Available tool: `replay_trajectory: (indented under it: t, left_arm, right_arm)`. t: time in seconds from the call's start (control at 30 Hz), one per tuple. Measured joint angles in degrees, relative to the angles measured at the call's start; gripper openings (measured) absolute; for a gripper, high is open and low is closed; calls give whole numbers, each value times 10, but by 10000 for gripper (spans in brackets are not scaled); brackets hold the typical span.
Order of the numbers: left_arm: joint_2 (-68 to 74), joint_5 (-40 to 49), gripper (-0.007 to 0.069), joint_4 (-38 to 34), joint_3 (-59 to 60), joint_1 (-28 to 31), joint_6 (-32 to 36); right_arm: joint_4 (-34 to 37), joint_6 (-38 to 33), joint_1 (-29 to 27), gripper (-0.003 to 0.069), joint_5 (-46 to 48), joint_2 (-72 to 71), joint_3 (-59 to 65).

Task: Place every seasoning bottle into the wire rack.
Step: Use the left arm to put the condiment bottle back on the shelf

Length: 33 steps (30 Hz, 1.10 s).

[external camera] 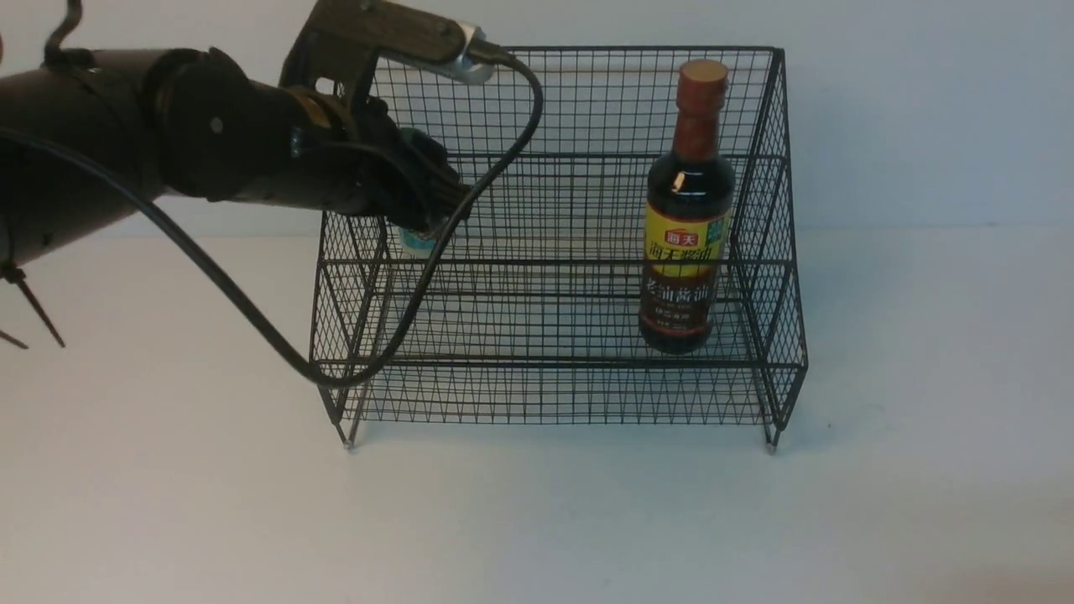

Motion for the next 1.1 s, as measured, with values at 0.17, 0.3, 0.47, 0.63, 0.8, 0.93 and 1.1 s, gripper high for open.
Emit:
replay_trajectory:
  t: [0.17, 0.3, 0.47, 0.63, 0.8, 0.93, 1.1]
  left_arm:
    - [40, -14, 324, 1, -44, 0, 0]
    - [76, -21, 324, 3, -62, 0, 0]
    - [115, -21, 324, 8, -62, 0, 0]
    - [141, -25, 324, 8, -62, 0, 0]
    - [156, -35, 324, 8, -64, 0, -2]
    - [165, -39, 324, 6, -67, 0, -7]
    - [169, -49, 370, 6, -68, 0, -9]
  right_arm:
    - [0, 0, 0, -15, 0, 0, 0]
    - [0, 1, 0, -15, 0, 0, 0]
    - [0, 1, 0, -15, 0, 0, 0]
    - [0, 1, 0, -15, 0, 0, 0]
    - [0, 1, 0, -15, 0, 0, 0]
    - [0, 1, 0, -15, 0, 0, 0]
    - [0, 1, 0, -15, 0, 0, 0]
